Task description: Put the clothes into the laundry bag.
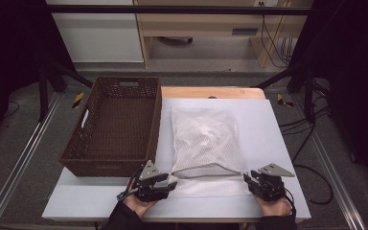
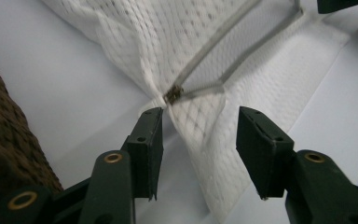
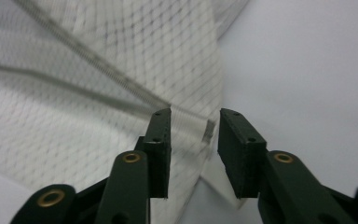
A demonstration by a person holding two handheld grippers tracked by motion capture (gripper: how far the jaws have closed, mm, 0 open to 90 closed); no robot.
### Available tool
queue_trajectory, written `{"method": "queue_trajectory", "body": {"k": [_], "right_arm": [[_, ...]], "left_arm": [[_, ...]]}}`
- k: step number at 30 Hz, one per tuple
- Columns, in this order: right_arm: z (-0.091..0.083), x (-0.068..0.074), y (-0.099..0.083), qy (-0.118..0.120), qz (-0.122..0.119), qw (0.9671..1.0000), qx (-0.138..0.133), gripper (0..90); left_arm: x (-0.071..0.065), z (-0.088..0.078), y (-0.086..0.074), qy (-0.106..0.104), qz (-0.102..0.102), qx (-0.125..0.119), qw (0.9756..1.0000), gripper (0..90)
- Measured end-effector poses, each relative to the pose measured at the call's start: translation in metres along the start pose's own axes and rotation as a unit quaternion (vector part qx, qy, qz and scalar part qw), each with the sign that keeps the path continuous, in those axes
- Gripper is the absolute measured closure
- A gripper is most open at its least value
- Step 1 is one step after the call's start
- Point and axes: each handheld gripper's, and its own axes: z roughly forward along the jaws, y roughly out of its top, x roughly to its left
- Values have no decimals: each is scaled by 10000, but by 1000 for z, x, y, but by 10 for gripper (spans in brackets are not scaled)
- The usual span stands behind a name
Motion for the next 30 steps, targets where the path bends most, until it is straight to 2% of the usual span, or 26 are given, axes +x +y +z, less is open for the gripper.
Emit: {"method": "queue_trajectory", "body": {"k": [2,6,8,10,12,13,14,15,16,19,21,23,26,28,30], "right_arm": [[4,-4,2,-121,65,9999,14,635],[19,-11,4,3,309,9994,175,633],[26,-10,4,81,280,9991,313,625],[26,-6,3,24,285,9992,295,626],[26,-5,3,-17,412,9987,300,671],[26,-4,3,-22,421,9986,325,722],[25,-3,4,34,428,9984,354,757],[24,-2,4,-10,343,9987,379,791],[23,0,4,49,286,9987,408,819],[20,3,5,46,118,9987,489,848],[14,1,3,65,136,9986,499,850],[5,-2,-1,62,166,9988,458,850],[4,-2,-5,-1,112,9984,561,840],[6,-1,-4,-63,59,9982,596,818],[6,0,-4,-97,-16,9986,528,782]], "left_arm": [[2,2,1,16,-72,-14,10000,527],[5,14,-1,167,-20,109,9998,637],[6,18,-3,215,-39,159,9996,714],[6,21,-5,271,-10,209,9994,790],[4,21,-6,403,42,258,9988,838],[4,21,-6,461,74,270,9985,847],[3,20,-7,516,81,269,9983,852],[2,19,-7,541,75,279,9981,855],[3,19,-7,564,71,294,9979,858],[1,15,-8,609,34,330,9976,860],[-2,12,-10,574,7,368,9977,860],[-6,11,-12,490,73,428,9979,858],[-10,15,-13,541,167,484,9972,851],[-8,15,-14,550,133,410,9976,809],[-5,12,-13,453,121,306,9984,748]]}}
